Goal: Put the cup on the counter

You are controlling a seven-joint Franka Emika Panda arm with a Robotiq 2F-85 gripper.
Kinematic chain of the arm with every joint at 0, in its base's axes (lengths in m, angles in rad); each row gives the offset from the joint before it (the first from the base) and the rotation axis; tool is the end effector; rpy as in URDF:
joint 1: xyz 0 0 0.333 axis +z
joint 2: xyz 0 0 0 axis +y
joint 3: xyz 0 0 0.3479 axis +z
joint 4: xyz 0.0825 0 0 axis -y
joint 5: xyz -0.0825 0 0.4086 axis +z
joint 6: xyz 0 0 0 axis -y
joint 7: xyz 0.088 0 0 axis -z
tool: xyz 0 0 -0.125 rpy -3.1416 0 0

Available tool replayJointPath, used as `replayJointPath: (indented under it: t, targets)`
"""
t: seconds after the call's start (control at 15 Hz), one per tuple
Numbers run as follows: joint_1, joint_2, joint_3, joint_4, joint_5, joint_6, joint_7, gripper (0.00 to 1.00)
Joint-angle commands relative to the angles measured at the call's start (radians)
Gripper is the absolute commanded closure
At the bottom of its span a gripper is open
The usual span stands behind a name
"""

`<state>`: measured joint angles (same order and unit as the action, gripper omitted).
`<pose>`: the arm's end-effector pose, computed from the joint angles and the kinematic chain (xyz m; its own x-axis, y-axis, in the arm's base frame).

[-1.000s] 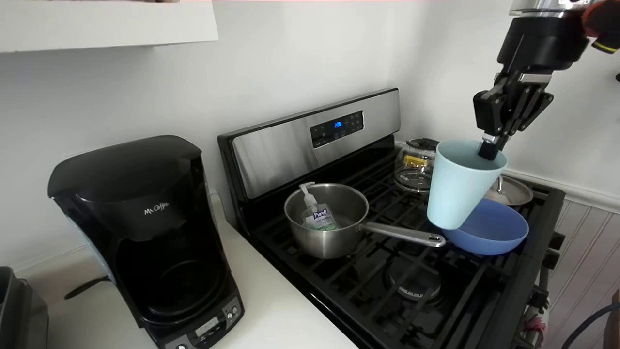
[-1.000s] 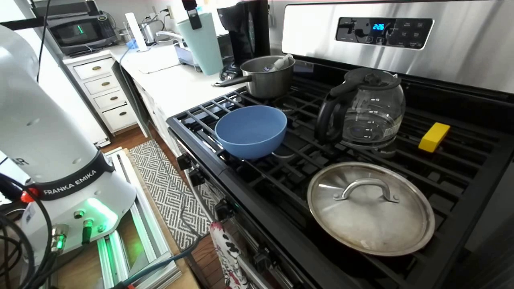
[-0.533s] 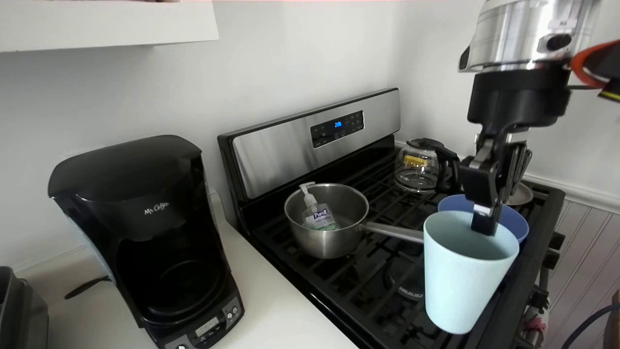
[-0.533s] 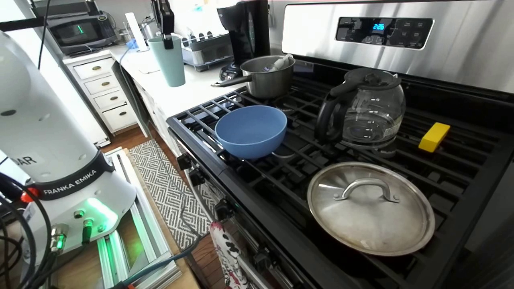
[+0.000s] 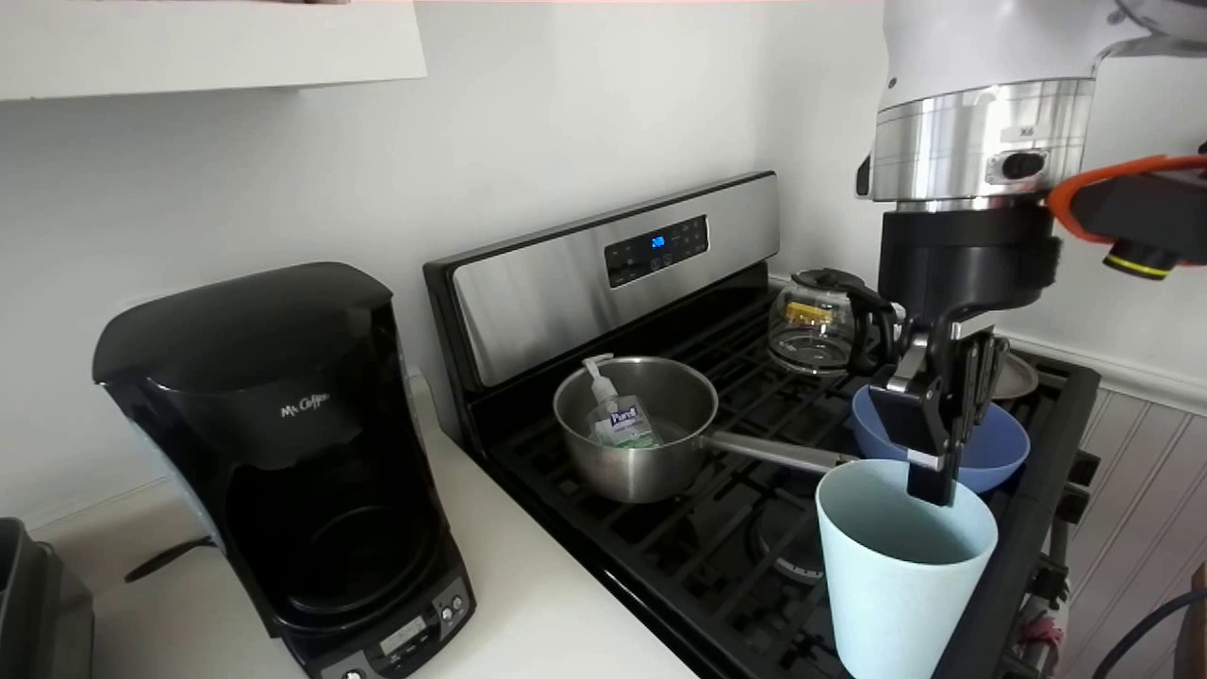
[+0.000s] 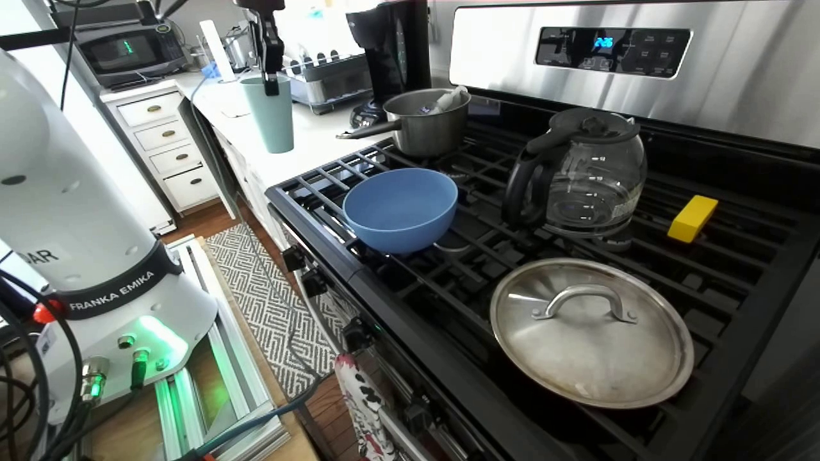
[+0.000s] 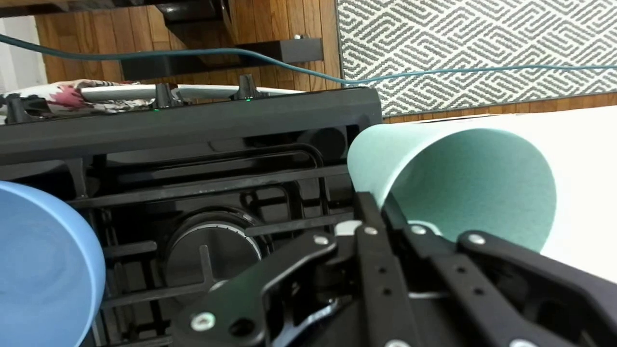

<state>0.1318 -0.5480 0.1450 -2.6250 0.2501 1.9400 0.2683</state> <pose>0.3398 0.1166 0.4100 0.9777 -0.1136 -0.1764 -0.1324 -0.9862 -0.0991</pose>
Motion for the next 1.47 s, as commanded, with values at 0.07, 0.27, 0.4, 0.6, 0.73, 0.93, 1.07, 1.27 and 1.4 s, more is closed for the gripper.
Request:
replayJointPath:
  t: [0.07, 0.27, 0.4, 0.6, 0.73, 0.93, 1.07, 1.27, 1.4]
  targets:
    - [-0.020, 0.123, 0.008, 0.035, 0.034, 0.159, 0.032, 0.99]
    - [-0.039, 0.251, 0.019, 0.093, 0.013, 0.314, 0.102, 0.99]
    - [-0.029, 0.337, 0.013, 0.144, 0.042, 0.374, 0.138, 0.99]
    - [-0.019, 0.444, 0.026, 0.215, 0.038, 0.439, 0.225, 0.99]
    - [-0.007, 0.502, 0.035, 0.250, 0.029, 0.478, 0.260, 0.99]
    - [0.015, 0.572, 0.047, 0.289, -0.003, 0.521, 0.298, 0.99]
    - [0.028, 0.613, 0.048, 0.318, -0.027, 0.539, 0.323, 0.99]
    - [0.048, 0.661, 0.040, 0.358, -0.058, 0.529, 0.363, 0.99]
    - [0.055, 0.689, 0.036, 0.382, -0.057, 0.523, 0.369, 0.99]
